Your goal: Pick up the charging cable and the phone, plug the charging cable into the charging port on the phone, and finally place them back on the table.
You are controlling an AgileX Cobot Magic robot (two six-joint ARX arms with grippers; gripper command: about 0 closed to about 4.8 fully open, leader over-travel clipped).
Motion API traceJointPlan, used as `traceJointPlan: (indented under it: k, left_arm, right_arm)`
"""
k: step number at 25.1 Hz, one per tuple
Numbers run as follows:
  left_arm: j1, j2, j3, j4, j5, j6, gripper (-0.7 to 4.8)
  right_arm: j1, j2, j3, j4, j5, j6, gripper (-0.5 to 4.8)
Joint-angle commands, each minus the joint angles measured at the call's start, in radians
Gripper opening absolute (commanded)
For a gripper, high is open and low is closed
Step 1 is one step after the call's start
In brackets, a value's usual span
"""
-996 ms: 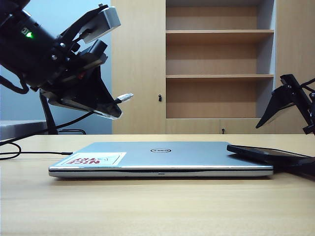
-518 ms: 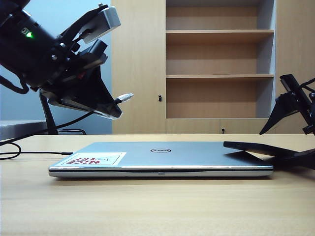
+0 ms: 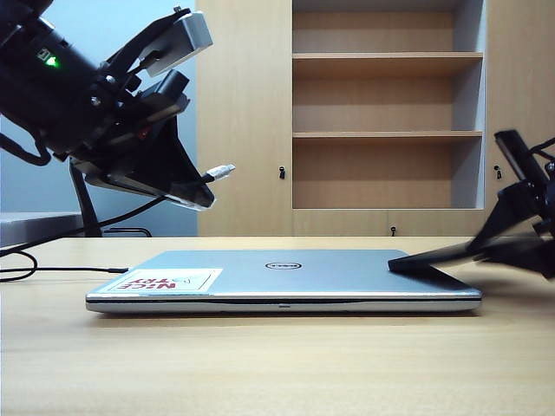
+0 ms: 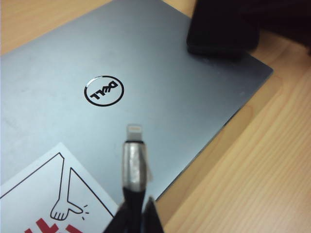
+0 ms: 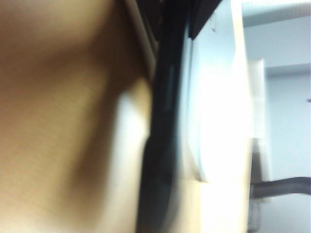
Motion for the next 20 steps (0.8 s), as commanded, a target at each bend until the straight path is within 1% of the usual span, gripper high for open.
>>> traceJointPlan:
  k: [1,3,4,7,8,10,11,13,15,18,19,20]
  left_arm:
    - [-0.002,-0.004,0.004,0.012,0.002,0.000,-0.06]
    - [-0.002,-0.004,0.004,0.013,0.002,0.000,-0.06]
    - [-0.002,-0.004,0.004,0.012,0.002,0.000,-0.06]
    - [-0.002,-0.004,0.004,0.013,0.002,0.000,-0.06]
    - [-0.002,-0.004,0.004,0.013,0.002,0.000,-0.06]
    - [-0.002,-0.004,0.004,0.012,0.002,0.000,-0.06]
    - [-0.002,-0.004,0.004,0.012,0.002,0.000,-0.06]
    - [-0.004,-0.004,0.004,0.010,0.002,0.000,-0.06]
    - [-0.016,-0.004,0.004,-0.009,0.002,0.001,-0.06]
    - [-0.032,-0.004,0.004,-0.024,0.002,0.001,-0.06]
    - [-0.043,-0.004,0.004,-0.029,0.002,0.001,-0.06]
    - [-0.047,-0.004,0.004,-0.030,0.002,0.000,-0.06]
  right_arm:
    - [0.000,0.016,-0.006,-0.097,0.030,-0.101,-0.06]
    - [0.000,0.016,-0.006,-0.093,0.041,-0.113,-0.06]
    - [0.000,0.015,-0.006,-0.074,0.041,-0.152,-0.06]
    - [0.000,-0.022,-0.006,-0.031,0.018,-0.209,-0.06]
    - [0.000,-0.068,-0.005,-0.041,0.013,-0.254,-0.06]
    - [0.000,-0.139,0.004,-0.102,0.013,-0.298,-0.06]
    - [0.000,-0.181,0.015,-0.163,0.013,-0.323,-0.06]
    - [0.001,-0.304,0.080,-0.419,0.019,-0.446,-0.06]
    - [0.002,-0.422,0.188,-0.747,0.045,-0.604,-0.06]
    - [0.002,-0.479,0.287,-0.989,0.065,-0.715,-0.06]
    - [0.002,-0.491,0.339,-1.111,0.067,-0.746,-0.06]
    - [0.003,-0.494,0.369,-1.180,0.067,-0.755,-0.06]
